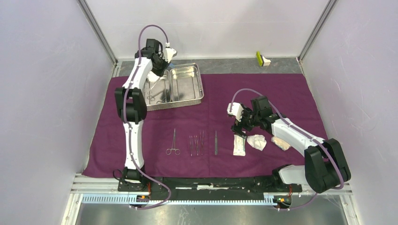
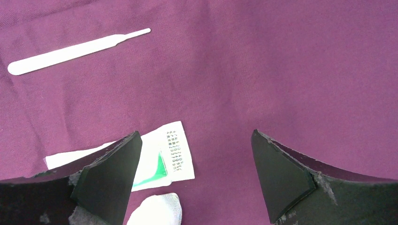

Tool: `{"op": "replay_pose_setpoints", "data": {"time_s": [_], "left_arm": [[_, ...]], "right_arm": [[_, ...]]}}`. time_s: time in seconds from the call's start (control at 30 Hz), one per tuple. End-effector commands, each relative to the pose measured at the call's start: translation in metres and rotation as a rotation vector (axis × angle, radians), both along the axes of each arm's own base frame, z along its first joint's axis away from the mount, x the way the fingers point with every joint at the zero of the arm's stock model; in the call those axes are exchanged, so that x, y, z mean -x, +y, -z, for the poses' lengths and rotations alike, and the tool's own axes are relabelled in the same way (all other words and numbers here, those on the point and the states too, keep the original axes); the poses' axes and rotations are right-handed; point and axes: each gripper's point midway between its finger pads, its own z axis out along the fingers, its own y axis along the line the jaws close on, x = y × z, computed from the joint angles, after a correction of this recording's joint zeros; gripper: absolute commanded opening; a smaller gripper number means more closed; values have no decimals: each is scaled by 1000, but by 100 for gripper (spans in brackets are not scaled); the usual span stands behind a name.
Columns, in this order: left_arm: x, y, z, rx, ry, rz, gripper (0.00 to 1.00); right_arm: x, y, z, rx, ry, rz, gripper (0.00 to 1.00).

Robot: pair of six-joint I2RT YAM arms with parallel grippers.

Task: Open and lay out the surgical kit
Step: Pick up the medical item from the container.

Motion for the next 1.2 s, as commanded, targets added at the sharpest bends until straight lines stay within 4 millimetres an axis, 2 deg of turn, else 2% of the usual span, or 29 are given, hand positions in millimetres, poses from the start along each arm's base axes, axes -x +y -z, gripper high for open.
{"op": "replay_pose_setpoints", "data": {"time_s": [0.0,0.13,0.27,0.37,0.5,0.67,0.73,0.83,0.97,1.17], "left_arm": [[-1,-2,-77,26,-173,-12,2],[7,-2,-90,41,-189,-29,2],[16,-6,-107,85,-203,-47,2],[25,-14,-124,146,-214,-64,2],[44,-26,-150,266,-223,-99,2],[78,-45,-172,426,-254,-152,2],[94,-53,-174,472,-254,-170,2],[116,-68,-166,525,-231,-194,2],[143,-90,-159,591,-221,-234,2],[163,-114,-145,698,-141,-319,2]], "right_arm": [[-11,6,-23,-41,-57,-4,94],[-14,10,-28,-59,-59,1,94],[-22,17,-41,-78,-84,-1,92],[-34,26,-59,-107,-116,2,92],[-51,48,-93,-197,-180,17,92],[-68,76,-121,-357,-116,53,92],[-72,87,-128,-410,-80,59,92],[-76,104,-135,-470,-39,71,92],[-70,129,-136,-525,24,64,91],[-55,162,-133,-584,118,34,91]]}}
